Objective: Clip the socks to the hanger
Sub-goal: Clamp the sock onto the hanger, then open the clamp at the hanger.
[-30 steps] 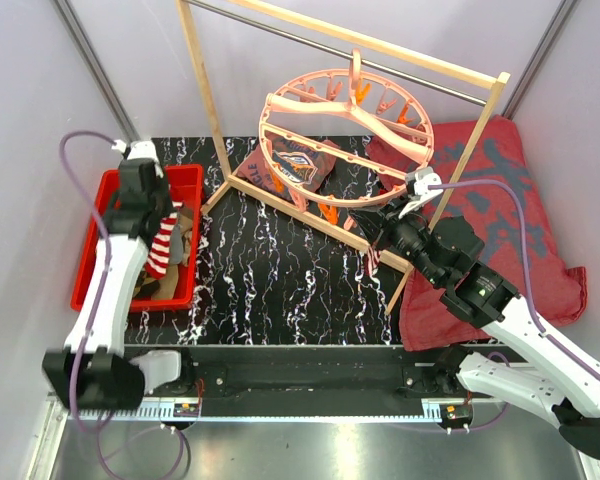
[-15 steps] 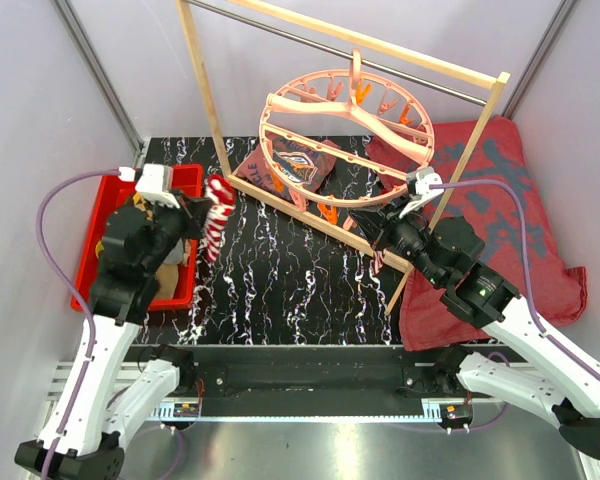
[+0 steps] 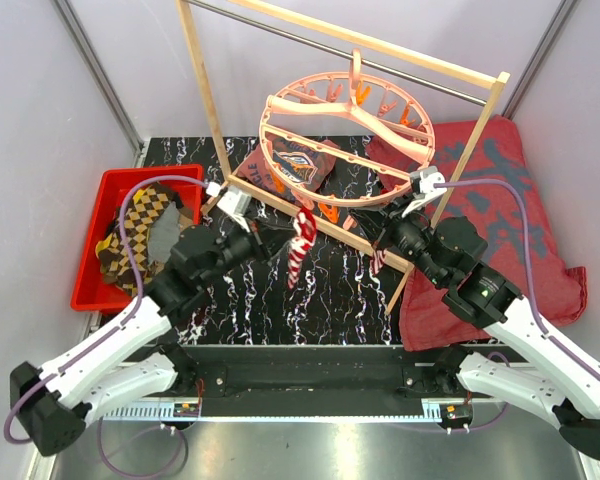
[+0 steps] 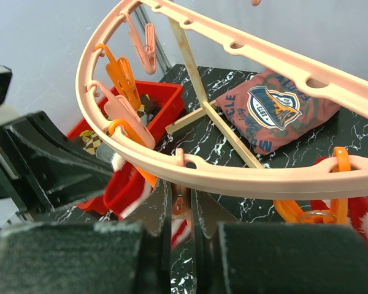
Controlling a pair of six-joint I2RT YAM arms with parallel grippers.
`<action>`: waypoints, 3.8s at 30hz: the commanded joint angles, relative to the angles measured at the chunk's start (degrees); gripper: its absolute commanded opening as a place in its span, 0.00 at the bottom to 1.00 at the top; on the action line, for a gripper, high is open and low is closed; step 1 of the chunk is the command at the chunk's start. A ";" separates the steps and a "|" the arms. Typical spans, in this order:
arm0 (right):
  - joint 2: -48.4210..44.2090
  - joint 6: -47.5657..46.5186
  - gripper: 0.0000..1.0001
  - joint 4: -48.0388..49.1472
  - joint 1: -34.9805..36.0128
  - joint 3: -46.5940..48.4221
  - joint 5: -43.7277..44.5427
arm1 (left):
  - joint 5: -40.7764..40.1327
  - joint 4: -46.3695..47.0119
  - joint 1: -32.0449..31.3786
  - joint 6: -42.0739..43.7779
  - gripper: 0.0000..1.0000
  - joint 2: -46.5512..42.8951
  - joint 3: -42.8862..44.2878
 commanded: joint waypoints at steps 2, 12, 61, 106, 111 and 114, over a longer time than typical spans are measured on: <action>-1.07 1.23 0.08 1.45 0.28 2.46 -0.51 | -5.65 14.76 -6.65 -2.39 0.00 3.03 -0.27; -1.43 1.85 0.09 1.54 0.28 2.20 -0.07 | -11.98 21.18 -14.22 -3.62 0.00 8.93 0.25; -0.19 0.27 0.57 1.19 0.28 0.79 0.46 | -13.48 18.89 -16.51 -1.34 0.00 13.50 5.71; -0.90 -5.97 0.61 1.10 0.28 0.35 7.93 | 10.77 42.27 -3.42 17.48 0.86 24.13 1.13; -0.90 -6.50 0.61 1.10 0.28 0.44 7.66 | 17.72 47.36 -1.04 16.16 0.83 27.73 1.92; -0.81 -6.76 0.61 1.10 0.28 0.44 7.49 | 19.13 49.38 -0.78 15.72 0.79 29.23 2.80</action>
